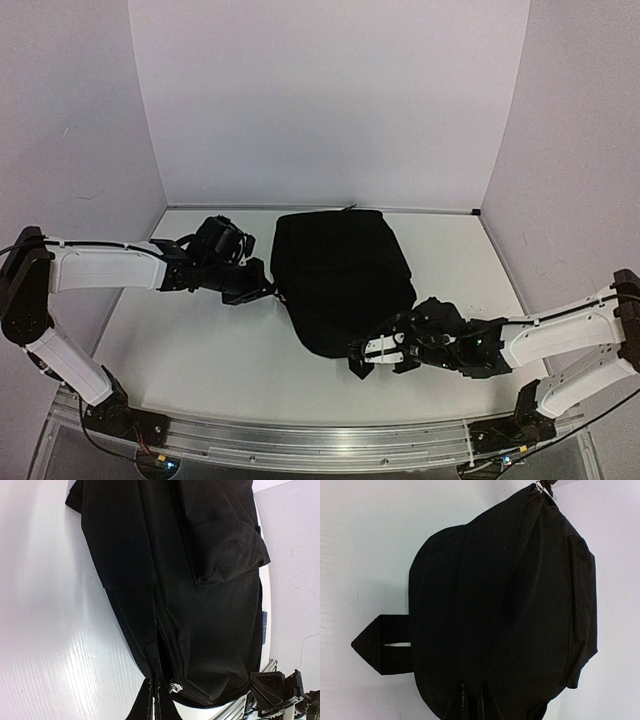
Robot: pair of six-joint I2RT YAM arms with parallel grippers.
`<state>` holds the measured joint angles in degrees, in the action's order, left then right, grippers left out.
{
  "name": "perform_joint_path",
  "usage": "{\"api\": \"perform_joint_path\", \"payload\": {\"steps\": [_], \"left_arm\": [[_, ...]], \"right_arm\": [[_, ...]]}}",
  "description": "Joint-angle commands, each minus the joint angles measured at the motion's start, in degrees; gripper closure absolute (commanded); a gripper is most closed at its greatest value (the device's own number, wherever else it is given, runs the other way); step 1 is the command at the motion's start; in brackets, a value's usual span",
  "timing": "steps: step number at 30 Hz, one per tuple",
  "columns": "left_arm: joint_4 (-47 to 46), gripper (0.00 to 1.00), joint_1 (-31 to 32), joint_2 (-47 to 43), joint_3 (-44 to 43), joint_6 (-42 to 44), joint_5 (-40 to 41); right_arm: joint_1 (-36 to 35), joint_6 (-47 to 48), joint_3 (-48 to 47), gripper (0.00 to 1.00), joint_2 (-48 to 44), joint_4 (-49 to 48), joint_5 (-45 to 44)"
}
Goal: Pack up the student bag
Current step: Zip the student bag at the center of the board.
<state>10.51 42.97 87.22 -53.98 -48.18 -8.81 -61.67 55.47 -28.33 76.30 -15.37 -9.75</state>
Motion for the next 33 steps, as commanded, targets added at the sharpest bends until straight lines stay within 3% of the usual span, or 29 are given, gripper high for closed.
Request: {"api": "perform_joint_path", "payload": {"steps": [1, 21, 30, 31, 33], "left_arm": [[-1.1, 1.00, -4.7, 0.9, -2.6, 3.9, 1.8], [-6.7, 1.00, -16.3, 12.1, -10.5, 7.9, -5.8], [-9.4, 1.00, -16.9, 11.9, -8.5, 7.1, -12.8], [-9.1, 0.98, -16.9, 10.9, -8.0, 7.2, -13.4], [-8.8, 0.85, -16.8, 8.7, -6.7, 7.1, -13.8]], "right_arm": [[-0.2, 0.6, 1.5, 1.00, -1.7, 6.8, 1.5], [-0.2, 0.3, 0.3, 1.00, -1.4, 11.8, 4.8], [-2.6, -6.9, -10.2, 1.00, 5.0, 17.4, 9.5], [-3.3, -8.0, -12.1, 1.00, 6.0, 18.1, 10.8], [-5.3, -9.4, -15.6, 1.00, 9.4, 18.9, 11.1]]}}
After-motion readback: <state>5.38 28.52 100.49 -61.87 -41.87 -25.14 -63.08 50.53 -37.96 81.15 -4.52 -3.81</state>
